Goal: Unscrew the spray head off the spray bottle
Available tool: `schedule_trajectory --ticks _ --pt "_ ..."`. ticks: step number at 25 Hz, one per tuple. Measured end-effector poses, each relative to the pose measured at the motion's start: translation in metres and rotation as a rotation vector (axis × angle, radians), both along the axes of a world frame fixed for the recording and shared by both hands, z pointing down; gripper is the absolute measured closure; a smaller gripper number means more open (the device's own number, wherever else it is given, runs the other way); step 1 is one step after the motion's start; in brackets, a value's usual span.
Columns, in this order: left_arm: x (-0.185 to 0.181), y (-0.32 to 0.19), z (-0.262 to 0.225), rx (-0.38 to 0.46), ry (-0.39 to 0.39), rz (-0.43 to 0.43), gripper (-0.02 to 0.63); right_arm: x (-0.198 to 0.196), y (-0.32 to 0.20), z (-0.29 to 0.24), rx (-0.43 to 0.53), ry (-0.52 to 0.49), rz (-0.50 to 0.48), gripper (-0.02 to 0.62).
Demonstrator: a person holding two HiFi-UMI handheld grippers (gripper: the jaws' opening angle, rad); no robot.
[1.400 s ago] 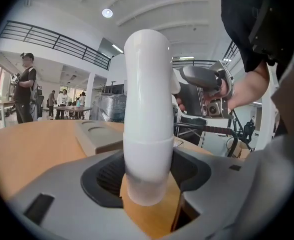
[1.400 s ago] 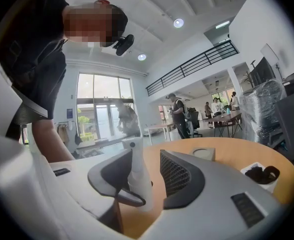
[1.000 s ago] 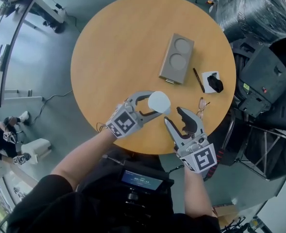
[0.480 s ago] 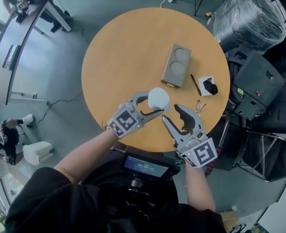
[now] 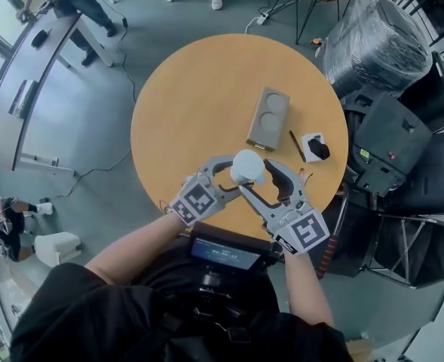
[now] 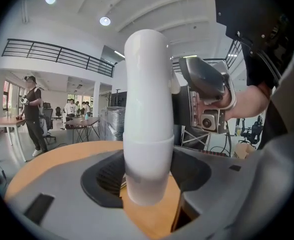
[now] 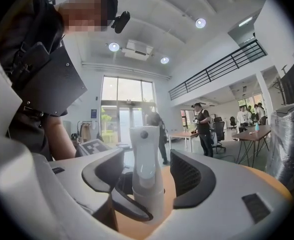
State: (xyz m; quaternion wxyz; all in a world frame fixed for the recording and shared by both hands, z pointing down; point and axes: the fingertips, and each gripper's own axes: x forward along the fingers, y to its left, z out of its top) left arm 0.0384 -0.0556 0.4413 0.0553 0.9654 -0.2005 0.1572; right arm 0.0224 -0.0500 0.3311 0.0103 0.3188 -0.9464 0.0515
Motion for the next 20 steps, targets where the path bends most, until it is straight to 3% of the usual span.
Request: schedule_trajectory --ticks 10,13,20 --pt "0.01 0.007 -0.009 0.019 -0.047 0.019 0.301 -0.026 -0.016 -0.007 0.028 0.048 -0.04 0.302" --pt "0.012 0.009 -0.011 0.038 -0.064 0.037 0.301 -0.028 -0.018 -0.009 0.038 0.059 -0.044 0.381" --pt "0.013 0.017 -0.013 0.055 -0.025 0.13 0.301 -0.027 -0.013 -0.013 0.03 0.038 -0.106 0.396"
